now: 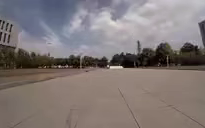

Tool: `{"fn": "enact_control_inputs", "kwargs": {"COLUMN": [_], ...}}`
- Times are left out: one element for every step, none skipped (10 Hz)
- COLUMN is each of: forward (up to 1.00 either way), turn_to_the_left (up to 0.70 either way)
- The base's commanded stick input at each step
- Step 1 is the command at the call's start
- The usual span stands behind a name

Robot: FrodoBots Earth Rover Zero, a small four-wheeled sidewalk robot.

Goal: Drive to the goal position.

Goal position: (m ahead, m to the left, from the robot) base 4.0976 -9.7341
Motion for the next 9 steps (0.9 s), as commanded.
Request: {"fn": "enact_control_inputs", "kwargs": {"forward": [1.0, 1.0, 1.0, 1.0, 1.0, 1.0, 1.0, 1.0, 1.0], "turn_to_the_left": [0.0, 0.0, 0.0, -0.04, -0.01, 0.0, 0.0, 0.0, 0.0]}}
